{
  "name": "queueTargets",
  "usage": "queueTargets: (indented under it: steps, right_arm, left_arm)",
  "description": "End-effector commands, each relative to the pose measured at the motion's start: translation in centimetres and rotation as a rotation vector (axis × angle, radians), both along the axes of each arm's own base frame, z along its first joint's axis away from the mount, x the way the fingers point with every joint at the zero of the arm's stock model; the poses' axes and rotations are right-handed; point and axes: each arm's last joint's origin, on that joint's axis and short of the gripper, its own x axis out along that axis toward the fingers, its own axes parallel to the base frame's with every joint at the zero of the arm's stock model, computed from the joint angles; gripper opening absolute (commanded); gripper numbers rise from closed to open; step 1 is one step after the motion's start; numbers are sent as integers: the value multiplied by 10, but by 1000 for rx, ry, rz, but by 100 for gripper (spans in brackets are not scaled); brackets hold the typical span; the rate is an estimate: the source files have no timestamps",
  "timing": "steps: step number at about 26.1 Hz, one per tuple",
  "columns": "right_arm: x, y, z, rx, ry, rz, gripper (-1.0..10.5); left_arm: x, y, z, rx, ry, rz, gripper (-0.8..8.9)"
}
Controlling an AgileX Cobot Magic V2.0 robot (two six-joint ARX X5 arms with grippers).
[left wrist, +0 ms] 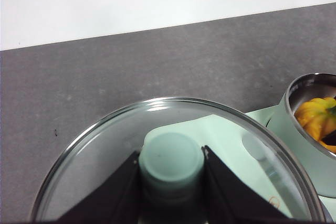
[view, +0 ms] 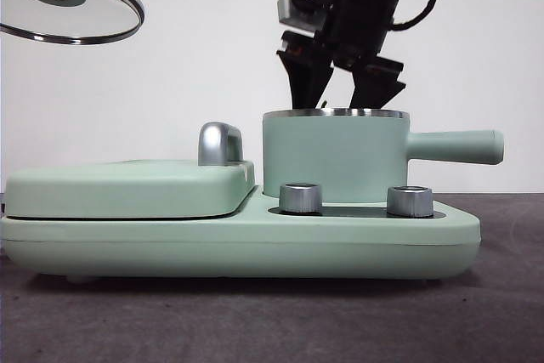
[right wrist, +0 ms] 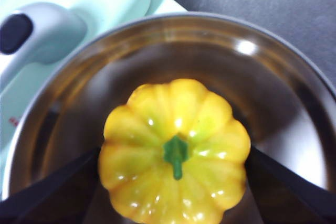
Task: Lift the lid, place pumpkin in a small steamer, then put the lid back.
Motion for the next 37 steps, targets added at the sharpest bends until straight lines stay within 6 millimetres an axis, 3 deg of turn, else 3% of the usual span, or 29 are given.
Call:
queueTargets:
  steps: [1,11,24,31,37]
  right_arm:
    - [8,6,-3,9,-24,14,374]
    - [15,8,-18,-6,7,13,374]
    - [17,9,-17,24,-4,28,374]
    - [18,11,-16,52,-18,51,491]
    - [16,7,-6,56,-42,41,490]
  left_arm:
    - [1,-1,8,-6,-49,-5,10]
    - [3,-1,7,-4,-40,-5,10]
    - [7,-2,4,-3,-33,-6,10]
    - [7,-2,4,-3,-33,-5,10]
    - [7,-2,4,-3,-33,-5,10]
